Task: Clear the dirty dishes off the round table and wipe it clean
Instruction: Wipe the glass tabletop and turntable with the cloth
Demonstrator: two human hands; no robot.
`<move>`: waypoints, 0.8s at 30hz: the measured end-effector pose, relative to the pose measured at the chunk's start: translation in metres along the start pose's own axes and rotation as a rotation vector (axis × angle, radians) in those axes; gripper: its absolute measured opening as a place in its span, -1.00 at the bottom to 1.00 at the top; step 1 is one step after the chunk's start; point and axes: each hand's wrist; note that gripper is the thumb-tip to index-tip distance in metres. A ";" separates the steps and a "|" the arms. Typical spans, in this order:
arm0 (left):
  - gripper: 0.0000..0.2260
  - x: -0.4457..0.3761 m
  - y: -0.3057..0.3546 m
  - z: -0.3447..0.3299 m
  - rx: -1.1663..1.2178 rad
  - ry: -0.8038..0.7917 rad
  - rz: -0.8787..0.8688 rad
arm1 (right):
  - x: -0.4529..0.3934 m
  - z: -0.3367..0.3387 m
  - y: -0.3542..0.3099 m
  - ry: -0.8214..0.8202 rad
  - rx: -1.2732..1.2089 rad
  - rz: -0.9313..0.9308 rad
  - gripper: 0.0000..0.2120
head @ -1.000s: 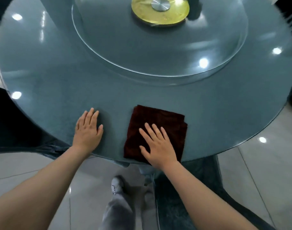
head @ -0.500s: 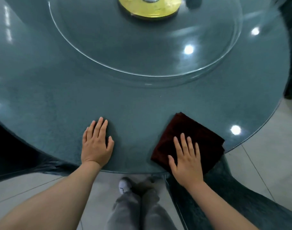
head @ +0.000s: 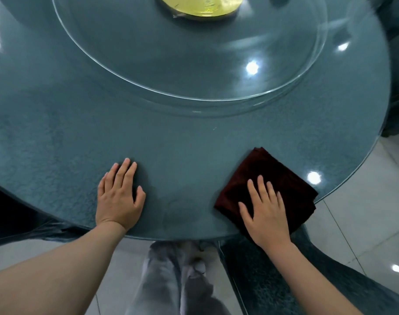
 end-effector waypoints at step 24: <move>-0.42 -0.003 0.000 0.006 -0.018 -0.037 0.009 | -0.173 0.049 -0.066 0.077 -0.110 -0.101 -0.36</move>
Point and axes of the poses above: each hand's wrist, its own x-axis away from the middle knuckle, its own z-axis out of the back of the hand, y = z × x, and after that the axes turned 5 degrees about -y, right-handed
